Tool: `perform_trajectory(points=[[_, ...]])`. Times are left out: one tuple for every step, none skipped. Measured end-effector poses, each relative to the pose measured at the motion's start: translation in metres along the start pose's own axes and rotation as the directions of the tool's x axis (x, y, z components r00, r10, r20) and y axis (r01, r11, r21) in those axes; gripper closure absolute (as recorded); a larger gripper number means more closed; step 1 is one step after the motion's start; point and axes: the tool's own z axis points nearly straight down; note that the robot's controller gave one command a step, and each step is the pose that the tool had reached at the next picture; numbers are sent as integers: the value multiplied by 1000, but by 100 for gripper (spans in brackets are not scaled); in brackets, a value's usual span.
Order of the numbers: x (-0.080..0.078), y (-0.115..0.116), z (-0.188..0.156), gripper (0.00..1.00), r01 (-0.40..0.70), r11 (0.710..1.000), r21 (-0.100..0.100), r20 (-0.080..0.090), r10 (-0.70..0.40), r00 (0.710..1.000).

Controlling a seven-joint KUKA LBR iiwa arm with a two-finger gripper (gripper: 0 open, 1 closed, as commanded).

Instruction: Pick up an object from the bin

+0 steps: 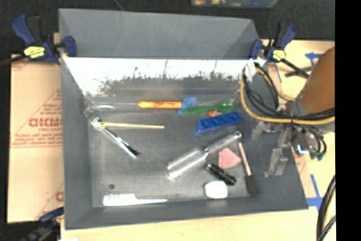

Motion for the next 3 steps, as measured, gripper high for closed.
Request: perform_trajectory(points=[[-2,0,-2,0,4,1000,2,6,-4,1000],[-78,0,141,0,147,989,7,12,-147,989],[-23,-4,138,0,204,979,13,23,-205,979]])
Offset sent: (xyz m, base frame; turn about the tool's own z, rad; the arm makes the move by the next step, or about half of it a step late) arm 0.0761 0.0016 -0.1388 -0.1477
